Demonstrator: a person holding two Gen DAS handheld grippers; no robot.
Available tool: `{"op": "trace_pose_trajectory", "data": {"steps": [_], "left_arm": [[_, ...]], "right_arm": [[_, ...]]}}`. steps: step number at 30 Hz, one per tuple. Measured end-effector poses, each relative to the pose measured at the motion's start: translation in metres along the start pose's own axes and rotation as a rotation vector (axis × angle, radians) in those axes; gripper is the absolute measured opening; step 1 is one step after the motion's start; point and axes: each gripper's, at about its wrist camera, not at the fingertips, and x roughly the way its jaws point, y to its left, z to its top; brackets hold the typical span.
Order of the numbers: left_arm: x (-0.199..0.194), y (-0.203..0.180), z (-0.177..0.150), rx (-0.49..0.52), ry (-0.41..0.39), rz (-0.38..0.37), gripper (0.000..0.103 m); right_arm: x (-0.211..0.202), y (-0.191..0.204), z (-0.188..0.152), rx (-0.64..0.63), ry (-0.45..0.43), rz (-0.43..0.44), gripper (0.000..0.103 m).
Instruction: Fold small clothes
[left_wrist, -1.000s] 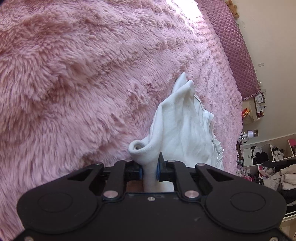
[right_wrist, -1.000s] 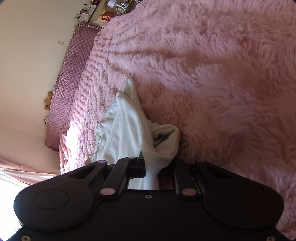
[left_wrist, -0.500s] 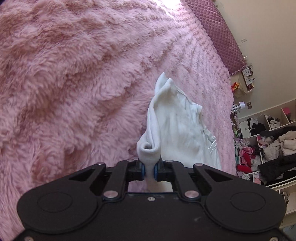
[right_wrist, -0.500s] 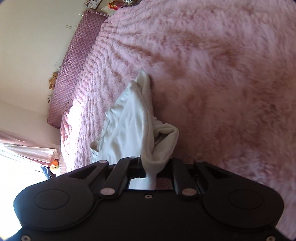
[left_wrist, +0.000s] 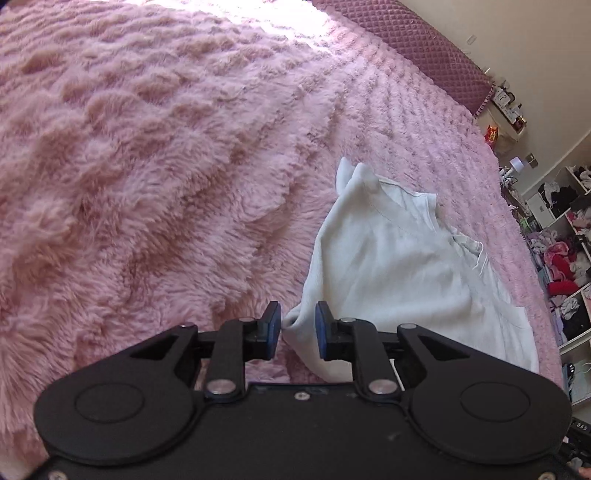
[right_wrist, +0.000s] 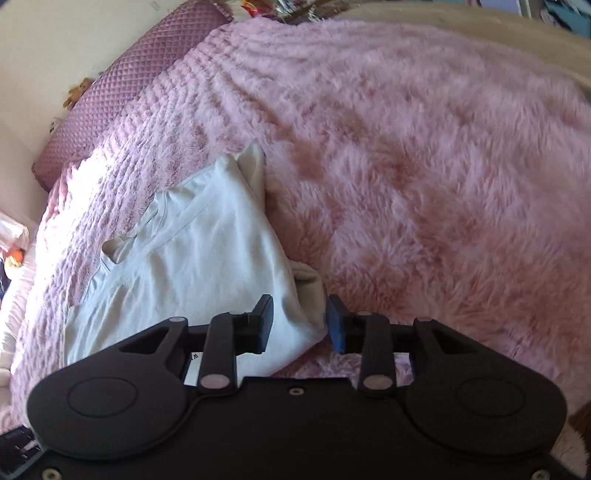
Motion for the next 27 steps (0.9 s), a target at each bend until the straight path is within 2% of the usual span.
{"op": "trace_pose_trajectory", "data": {"steps": [2, 5, 9, 12, 16, 21, 23, 25, 27], "left_arm": [[-0.009, -0.017, 0.003, 0.038, -0.019, -0.052, 0.024], [-0.002, -0.055, -0.006, 0.094, -0.001, -0.154, 0.028], [0.036, -0.114, -0.036, 0.202, 0.075, -0.201, 0.028], [0.063, -0.134, -0.053, 0.251, 0.127, -0.175, 0.028], [0.086, -0.128, -0.062, 0.252, 0.176, -0.103, 0.030], [0.086, -0.081, -0.054, 0.195, 0.198, -0.067, 0.033], [0.081, -0.068, -0.051, 0.189, 0.213, -0.058, 0.033], [0.078, -0.061, -0.050, 0.197, 0.227, -0.049, 0.033], [0.072, -0.060, -0.047, 0.207, 0.238, -0.034, 0.033]], "right_arm": [[-0.010, 0.034, 0.001, -0.128, -0.047, 0.024, 0.033], [-0.004, 0.087, -0.009, -0.251, -0.028, 0.170, 0.033], [0.032, 0.139, -0.037, -0.344, 0.051, 0.286, 0.032], [0.059, 0.148, -0.052, -0.346, 0.095, 0.280, 0.032], [0.066, 0.129, -0.068, -0.317, 0.142, 0.202, 0.032], [0.050, 0.060, -0.048, -0.248, 0.122, 0.110, 0.027], [0.048, 0.032, -0.041, -0.211, 0.140, 0.115, 0.015], [0.047, 0.014, -0.036, -0.168, 0.156, 0.122, 0.010], [0.047, 0.009, -0.033, -0.155, 0.172, 0.129, 0.010]]}}
